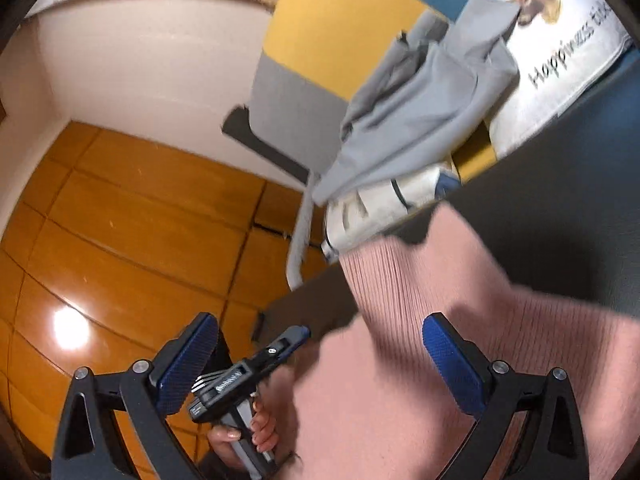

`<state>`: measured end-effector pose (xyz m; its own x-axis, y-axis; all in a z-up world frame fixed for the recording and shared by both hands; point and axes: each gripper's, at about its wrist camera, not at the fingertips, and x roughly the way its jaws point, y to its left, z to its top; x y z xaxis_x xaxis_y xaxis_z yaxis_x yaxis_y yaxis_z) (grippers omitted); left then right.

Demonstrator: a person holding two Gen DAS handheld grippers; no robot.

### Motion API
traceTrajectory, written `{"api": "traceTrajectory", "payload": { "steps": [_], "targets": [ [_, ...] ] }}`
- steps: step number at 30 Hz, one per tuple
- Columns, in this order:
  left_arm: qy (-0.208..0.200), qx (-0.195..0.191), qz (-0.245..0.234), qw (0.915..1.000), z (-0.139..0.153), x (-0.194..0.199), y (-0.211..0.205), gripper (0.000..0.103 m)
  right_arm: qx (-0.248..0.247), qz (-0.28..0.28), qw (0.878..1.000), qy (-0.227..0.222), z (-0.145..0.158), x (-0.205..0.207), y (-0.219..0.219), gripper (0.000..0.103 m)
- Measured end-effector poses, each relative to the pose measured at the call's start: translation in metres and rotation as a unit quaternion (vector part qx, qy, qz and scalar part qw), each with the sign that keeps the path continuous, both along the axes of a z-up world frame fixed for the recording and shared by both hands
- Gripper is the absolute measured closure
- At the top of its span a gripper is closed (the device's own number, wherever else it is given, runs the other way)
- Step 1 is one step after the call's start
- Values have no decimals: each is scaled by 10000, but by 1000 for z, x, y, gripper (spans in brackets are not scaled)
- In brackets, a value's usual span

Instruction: Fold clothes

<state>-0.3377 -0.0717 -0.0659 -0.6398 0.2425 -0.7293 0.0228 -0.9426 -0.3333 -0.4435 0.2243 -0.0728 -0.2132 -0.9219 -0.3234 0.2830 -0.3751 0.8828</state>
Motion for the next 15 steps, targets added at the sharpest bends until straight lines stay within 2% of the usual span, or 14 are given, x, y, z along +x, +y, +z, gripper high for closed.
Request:
{"api": "traceTrajectory", "payload": {
  "steps": [2,5,7,9,13,15],
  "targets": [
    [97,-297,82,9995,-7,8,0,78,429,23,9991,14,-10,2,-9,0],
    [124,-133,527,9984,-12,17,-20,84,922,-4,9955,229,-15,1,-26,0],
    [112,107,854,9962,-17,22,-42,88,969,-12,9948,317,-16,-1,-37,0],
    [99,158,973,9951,-20,23,-56,90,861,-57,9955,402,-18,-8,-48,0],
    [103,58,959,9953,-23,18,-72,93,1024,-78,9879,1160,-17,-2,-68,0],
    [103,76,936,9955,-24,15,-76,93,1131,-78,9851,1295,-15,1,-74,0]
  ]
}}
